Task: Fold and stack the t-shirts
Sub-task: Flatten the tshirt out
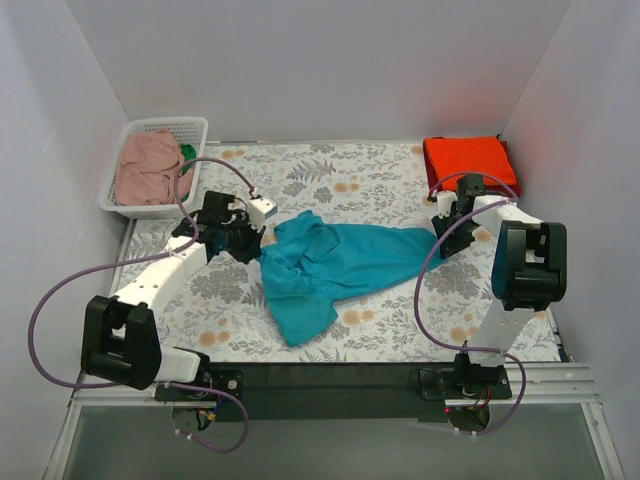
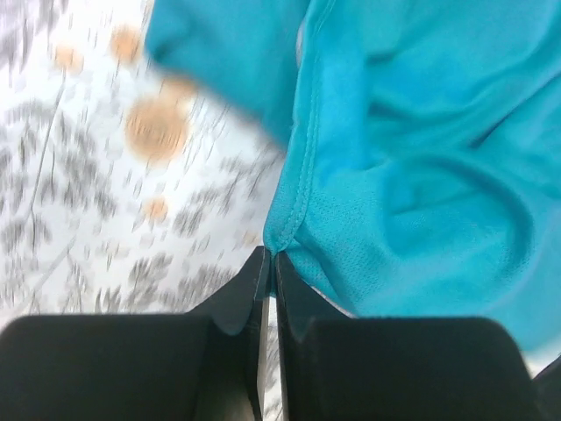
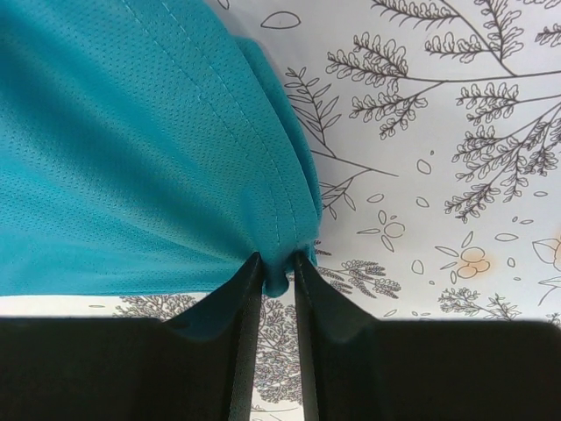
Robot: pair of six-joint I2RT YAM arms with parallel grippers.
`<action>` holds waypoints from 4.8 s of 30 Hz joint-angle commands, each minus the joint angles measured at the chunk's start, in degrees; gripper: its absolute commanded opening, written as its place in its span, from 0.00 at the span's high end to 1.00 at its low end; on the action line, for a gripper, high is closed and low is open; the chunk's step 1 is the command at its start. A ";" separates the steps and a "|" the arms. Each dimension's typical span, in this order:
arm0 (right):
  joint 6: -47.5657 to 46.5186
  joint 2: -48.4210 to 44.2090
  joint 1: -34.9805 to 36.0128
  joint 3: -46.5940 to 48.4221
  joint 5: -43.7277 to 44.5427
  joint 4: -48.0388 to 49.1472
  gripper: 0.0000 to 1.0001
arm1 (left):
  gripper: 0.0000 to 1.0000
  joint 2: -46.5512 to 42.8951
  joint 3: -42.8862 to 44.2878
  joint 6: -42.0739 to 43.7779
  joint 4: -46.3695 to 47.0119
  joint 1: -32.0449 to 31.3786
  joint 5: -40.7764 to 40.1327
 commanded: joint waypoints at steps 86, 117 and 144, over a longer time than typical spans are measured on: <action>-31.81 7.59 12.13 5.23 -3.98 -5.54 0.65 | 0.11 6.58 4.25 16.90 -25.25 12.66 12.84; -25.31 -3.74 12.05 -0.58 -6.00 -6.77 0.99 | 0.58 -5.29 -25.36 21.38 1.21 -10.81 -11.32; -13.11 -33.45 5.19 31.57 -2.92 -9.24 0.99 | 1.00 -25.41 31.31 -11.30 -5.83 -2.72 -17.73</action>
